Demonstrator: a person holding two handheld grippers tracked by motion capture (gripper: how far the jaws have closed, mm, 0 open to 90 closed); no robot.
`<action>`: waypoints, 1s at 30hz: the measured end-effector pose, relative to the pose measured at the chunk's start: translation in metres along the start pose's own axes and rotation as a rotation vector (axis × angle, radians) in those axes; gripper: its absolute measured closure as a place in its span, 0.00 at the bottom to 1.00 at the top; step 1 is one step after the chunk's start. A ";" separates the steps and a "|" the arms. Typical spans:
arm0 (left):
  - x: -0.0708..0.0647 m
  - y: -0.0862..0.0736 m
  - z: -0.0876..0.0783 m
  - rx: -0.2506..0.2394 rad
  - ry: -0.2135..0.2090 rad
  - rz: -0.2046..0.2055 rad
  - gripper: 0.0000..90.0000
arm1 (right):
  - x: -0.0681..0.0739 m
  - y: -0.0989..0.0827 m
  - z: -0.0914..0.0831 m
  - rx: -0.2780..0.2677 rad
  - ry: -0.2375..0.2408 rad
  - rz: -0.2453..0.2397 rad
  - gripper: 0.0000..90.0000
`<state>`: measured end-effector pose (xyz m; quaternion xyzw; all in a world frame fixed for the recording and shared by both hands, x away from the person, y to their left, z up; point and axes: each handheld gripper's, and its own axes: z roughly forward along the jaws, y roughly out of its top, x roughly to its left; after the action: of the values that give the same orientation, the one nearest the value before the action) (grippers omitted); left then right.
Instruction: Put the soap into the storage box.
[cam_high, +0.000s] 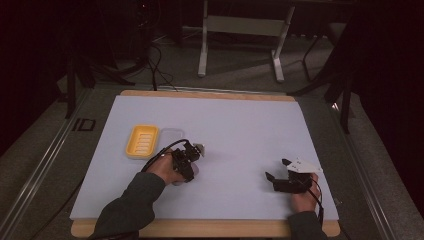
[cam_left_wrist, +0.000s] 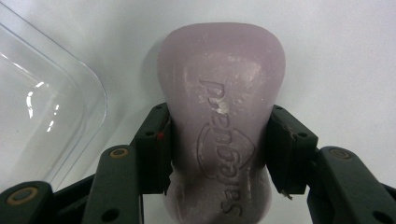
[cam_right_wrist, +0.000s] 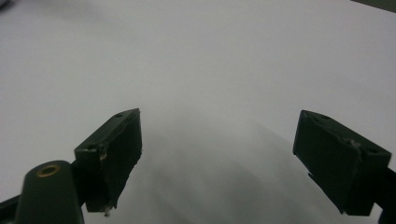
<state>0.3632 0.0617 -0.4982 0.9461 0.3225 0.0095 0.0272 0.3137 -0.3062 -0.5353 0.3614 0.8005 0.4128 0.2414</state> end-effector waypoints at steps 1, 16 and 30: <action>0.000 0.000 0.000 0.002 0.001 0.006 0.54 | 0.000 0.000 0.000 0.000 0.000 0.000 0.17; -0.001 0.004 0.000 0.022 0.001 0.035 0.55 | 0.000 0.000 0.000 0.005 0.001 -0.004 0.17; 0.004 0.003 -0.002 0.042 0.003 0.053 0.56 | 0.000 0.000 0.000 0.004 0.002 -0.003 0.17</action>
<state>0.3676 0.0618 -0.4961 0.9546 0.2977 0.0049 0.0063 0.3136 -0.3057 -0.5353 0.3603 0.8020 0.4111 0.2407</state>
